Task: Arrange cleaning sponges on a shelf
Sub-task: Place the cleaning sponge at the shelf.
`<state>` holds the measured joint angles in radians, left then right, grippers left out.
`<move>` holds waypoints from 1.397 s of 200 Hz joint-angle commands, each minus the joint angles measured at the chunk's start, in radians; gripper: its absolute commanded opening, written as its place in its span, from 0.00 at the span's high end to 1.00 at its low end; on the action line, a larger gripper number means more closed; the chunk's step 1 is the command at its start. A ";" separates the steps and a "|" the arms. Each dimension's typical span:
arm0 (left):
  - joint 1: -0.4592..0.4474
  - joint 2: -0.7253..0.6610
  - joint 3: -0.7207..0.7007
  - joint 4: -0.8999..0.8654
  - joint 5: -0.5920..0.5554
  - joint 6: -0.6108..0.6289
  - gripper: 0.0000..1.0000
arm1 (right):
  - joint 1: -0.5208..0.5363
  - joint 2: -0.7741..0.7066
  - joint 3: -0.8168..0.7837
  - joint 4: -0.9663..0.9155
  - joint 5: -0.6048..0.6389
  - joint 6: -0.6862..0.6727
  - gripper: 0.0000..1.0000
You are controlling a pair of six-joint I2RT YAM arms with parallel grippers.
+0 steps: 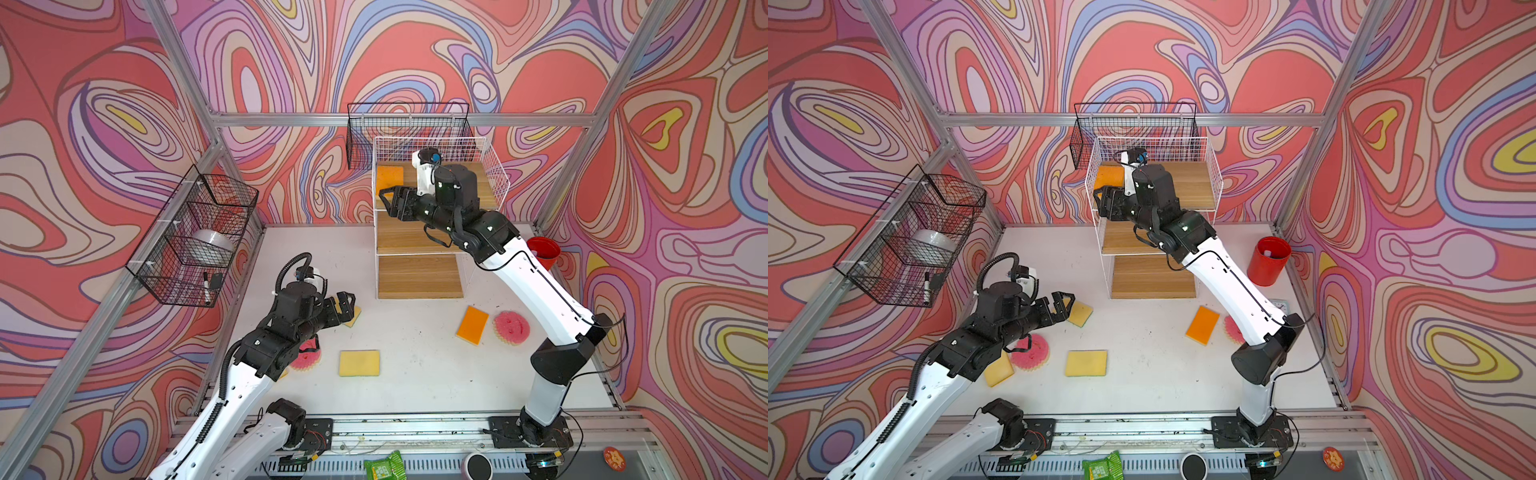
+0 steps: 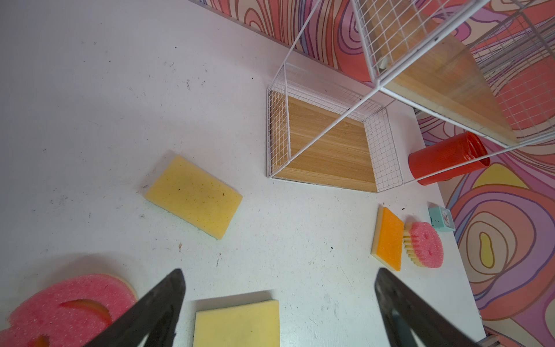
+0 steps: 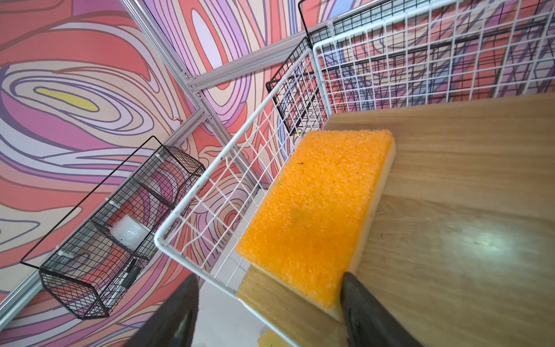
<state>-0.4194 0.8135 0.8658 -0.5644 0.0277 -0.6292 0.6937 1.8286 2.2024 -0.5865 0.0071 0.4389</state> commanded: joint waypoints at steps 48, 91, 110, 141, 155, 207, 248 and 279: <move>-0.005 0.000 0.029 -0.031 -0.023 0.028 0.00 | 0.009 -0.121 -0.117 0.024 0.018 -0.006 0.23; -0.004 0.028 0.096 -0.069 -0.031 0.055 0.00 | 0.016 -0.217 -0.173 0.004 0.021 -0.015 0.22; -0.005 0.048 0.127 -0.084 -0.029 0.063 0.00 | 0.020 -0.275 -0.222 -0.011 0.041 -0.013 0.22; -0.004 0.075 0.147 -0.100 -0.030 0.076 0.00 | 0.026 -0.391 -0.340 -0.058 0.108 0.006 0.23; -0.008 0.085 0.145 -0.100 -0.024 0.072 0.00 | 0.027 -0.453 -0.417 -0.074 0.144 0.019 0.23; -0.116 0.116 0.126 -0.092 -0.133 0.059 0.00 | 0.028 -0.662 -0.754 -0.128 0.290 0.155 0.23; -0.168 0.135 0.042 -0.035 -0.171 0.022 0.00 | 0.028 -0.800 -1.045 -0.139 0.427 0.311 0.20; -0.183 0.157 -0.044 0.033 -0.179 -0.012 0.00 | 0.029 -0.828 -1.163 -0.188 0.476 0.411 0.18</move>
<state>-0.5911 0.9520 0.8791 -0.5850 -0.1169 -0.5999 0.7170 1.0328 1.1118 -0.7368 0.4004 0.7307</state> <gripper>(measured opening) 0.998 0.809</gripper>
